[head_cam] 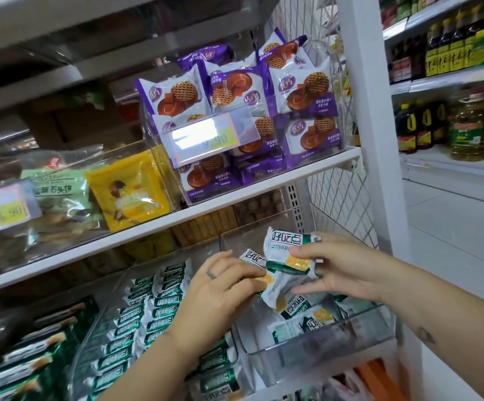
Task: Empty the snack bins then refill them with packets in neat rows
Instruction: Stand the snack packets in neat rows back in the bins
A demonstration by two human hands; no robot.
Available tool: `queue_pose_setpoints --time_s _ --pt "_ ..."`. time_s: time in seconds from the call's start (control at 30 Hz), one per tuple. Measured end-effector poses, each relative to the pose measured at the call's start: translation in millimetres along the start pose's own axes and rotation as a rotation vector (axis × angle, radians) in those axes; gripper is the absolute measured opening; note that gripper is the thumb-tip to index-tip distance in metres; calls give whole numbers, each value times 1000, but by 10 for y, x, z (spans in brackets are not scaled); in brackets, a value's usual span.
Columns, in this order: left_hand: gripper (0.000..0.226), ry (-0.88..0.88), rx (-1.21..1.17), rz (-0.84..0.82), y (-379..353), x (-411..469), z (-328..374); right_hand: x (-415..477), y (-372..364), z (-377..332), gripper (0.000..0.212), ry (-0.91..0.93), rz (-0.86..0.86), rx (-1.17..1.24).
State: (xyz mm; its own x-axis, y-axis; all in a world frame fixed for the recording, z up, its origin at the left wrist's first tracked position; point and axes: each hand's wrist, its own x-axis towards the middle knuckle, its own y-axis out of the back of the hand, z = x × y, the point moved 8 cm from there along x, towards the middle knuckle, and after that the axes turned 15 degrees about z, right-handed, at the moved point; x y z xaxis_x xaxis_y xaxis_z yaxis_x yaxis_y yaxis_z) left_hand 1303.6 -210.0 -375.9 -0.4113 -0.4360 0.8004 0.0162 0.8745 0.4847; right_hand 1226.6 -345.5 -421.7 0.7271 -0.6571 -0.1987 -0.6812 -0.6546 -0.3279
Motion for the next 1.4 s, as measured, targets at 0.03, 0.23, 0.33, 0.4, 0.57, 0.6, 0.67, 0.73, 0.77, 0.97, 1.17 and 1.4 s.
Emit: queue_pose_setpoints --time_s 0.03,0.23,0.33,0.4,0.57,0.6,0.67,0.73,0.77,0.97,1.17,1.4 --pt "5 -3 17 15 20 4 3 -19 -43 28 24 -28 -18 36" --pt "13 103 105 -16 -9 17 -7 -24 -191 112 33 15 -22 55" --pt "15 310 -6 -77 7 -44 -100 6 -135 43 33 140 44 -80" --pt "18 591 -161 -67 74 -86 -239 -4 -133 -18 32 234 53 -205" --pt "75 1211 -618 -393 -167 -403 -360 -144 -339 -46 32 439 -37 -539" --pt "80 1214 -655 -433 -190 -421 -333 -173 -393 -40 33 462 -48 -569" --pt "66 1192 -642 -389 -165 -402 -341 -196 -462 -47 35 502 -40 -588" --pt "50 1226 -600 -266 -106 -432 -428 -177 -500 -64 40 530 -30 -606" --pt "49 1256 -588 -206 -78 -465 -481 -159 -518 -69 42 538 -29 -615" --pt "62 1332 -630 -118 51 -574 -704 3 -713 -32 47 518 -56 -546" --pt "60 1310 -663 -331 177 -687 -872 181 -972 -4 55 580 -112 -624" --pt "59 951 -186 -525 363 -517 -1083 283 -1254 27 50 701 -62 -674"
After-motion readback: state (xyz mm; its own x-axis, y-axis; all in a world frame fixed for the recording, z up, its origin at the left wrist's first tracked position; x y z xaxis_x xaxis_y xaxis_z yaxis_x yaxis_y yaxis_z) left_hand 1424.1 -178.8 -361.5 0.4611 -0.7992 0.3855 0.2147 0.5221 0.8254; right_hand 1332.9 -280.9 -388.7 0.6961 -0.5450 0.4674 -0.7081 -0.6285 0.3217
